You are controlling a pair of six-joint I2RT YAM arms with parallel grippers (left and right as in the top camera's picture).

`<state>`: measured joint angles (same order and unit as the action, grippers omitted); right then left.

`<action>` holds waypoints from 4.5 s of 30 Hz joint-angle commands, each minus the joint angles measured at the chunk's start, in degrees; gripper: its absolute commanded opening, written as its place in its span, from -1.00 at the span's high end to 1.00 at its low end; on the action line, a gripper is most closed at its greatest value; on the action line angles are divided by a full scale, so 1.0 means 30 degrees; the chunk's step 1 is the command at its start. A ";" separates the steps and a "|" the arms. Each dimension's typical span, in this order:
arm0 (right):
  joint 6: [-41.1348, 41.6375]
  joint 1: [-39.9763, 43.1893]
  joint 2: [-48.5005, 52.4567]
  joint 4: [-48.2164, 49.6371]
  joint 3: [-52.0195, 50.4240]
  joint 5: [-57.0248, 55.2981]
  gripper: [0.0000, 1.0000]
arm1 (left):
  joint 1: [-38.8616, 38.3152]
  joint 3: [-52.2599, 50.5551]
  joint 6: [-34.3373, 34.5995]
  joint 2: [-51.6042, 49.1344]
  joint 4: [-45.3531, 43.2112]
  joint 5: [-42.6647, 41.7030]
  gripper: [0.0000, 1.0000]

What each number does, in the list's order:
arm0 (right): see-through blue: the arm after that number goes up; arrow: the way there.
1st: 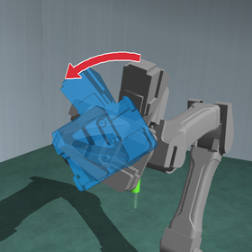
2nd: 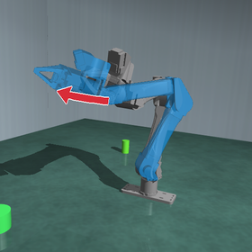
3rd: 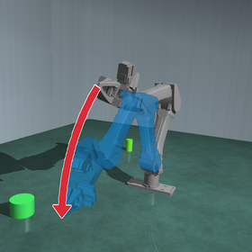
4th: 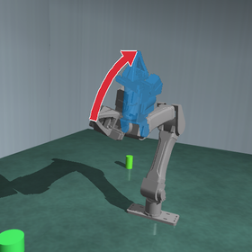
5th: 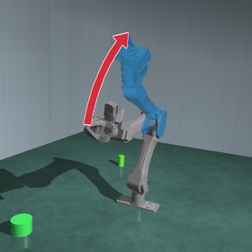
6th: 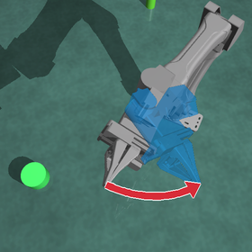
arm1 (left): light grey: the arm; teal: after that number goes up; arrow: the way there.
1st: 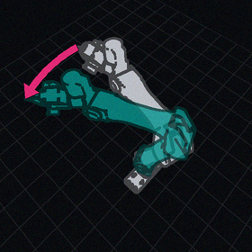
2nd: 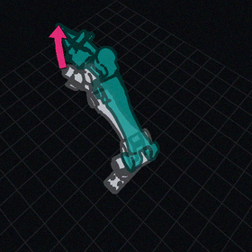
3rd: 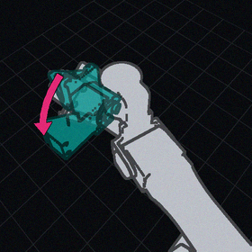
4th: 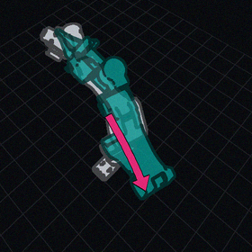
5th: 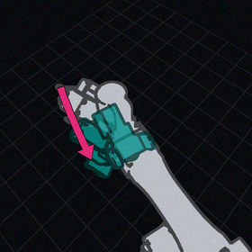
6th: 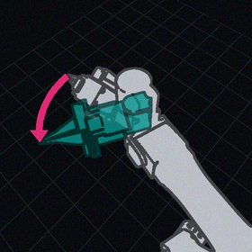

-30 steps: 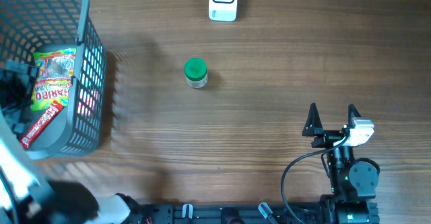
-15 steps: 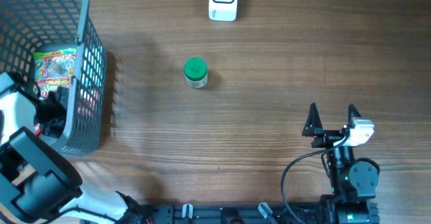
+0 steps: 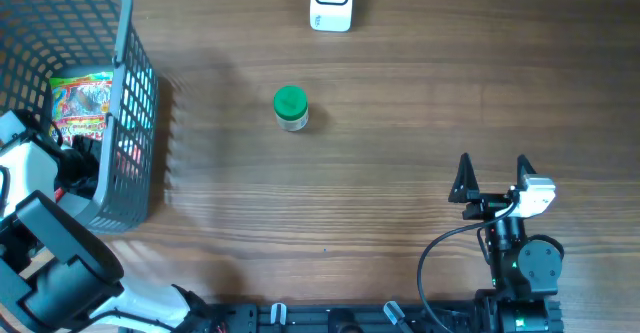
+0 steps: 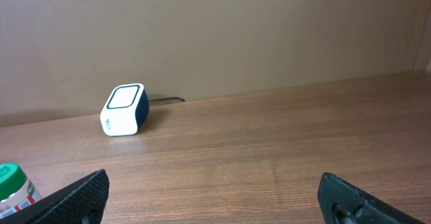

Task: Scan the item barcode
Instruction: 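Reach into the basket and grasp the white Kleenex pack, then carry the Kleenex pack past the scanner and drop it on table, then reach into the basket and grasp the Haribo candy bag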

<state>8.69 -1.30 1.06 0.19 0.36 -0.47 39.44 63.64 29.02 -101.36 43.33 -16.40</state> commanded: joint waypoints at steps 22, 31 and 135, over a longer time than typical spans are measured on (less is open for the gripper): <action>-0.0270 0.0066 -0.0087 0.0066 -0.0022 -0.0117 -1.00 | 0.0284 0.2754 0.1654 1.1424 0.1515 0.0459 0.92; -0.0270 0.0066 -0.0087 0.0066 -0.0022 -0.0117 -0.99 | -0.4728 0.2739 0.1625 1.7792 0.1996 -0.3541 0.92; -0.0270 0.0066 -0.0087 0.0066 -0.0022 -0.0117 -1.00 | -0.2980 0.5399 0.4320 -0.7533 -0.2543 0.5756 0.92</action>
<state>8.69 -1.30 1.06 0.16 0.36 -0.47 30.50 82.65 43.09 -117.86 33.39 4.14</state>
